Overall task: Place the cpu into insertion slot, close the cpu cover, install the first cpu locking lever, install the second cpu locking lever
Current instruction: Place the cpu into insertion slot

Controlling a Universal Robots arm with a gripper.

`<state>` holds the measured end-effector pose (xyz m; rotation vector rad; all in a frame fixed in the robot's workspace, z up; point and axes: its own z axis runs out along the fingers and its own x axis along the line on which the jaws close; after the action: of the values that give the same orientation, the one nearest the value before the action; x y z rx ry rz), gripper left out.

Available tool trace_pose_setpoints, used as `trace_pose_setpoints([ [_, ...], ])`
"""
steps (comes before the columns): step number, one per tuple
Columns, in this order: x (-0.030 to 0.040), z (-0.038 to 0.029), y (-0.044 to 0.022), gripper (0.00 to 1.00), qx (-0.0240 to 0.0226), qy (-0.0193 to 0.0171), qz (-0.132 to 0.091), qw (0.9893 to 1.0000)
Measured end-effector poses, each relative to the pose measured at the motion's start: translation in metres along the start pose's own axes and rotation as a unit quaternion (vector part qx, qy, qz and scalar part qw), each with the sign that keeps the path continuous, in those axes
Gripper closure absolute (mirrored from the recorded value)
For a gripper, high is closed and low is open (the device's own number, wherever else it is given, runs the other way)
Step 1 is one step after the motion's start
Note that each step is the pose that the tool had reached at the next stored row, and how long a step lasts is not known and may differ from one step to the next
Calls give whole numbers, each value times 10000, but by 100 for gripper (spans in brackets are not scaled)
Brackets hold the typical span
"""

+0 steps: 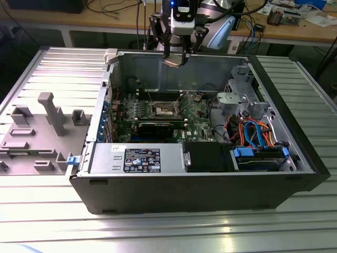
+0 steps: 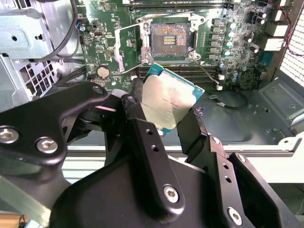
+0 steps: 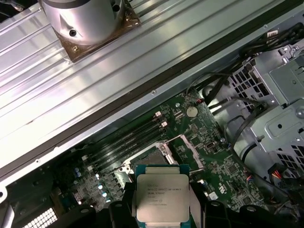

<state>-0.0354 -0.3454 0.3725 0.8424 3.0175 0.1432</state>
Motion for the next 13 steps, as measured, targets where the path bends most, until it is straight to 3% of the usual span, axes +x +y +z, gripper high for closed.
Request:
trace_pose_setpoints([
  [13, 0, 0, 0, 47, -2, -11, 117, 9999],
])
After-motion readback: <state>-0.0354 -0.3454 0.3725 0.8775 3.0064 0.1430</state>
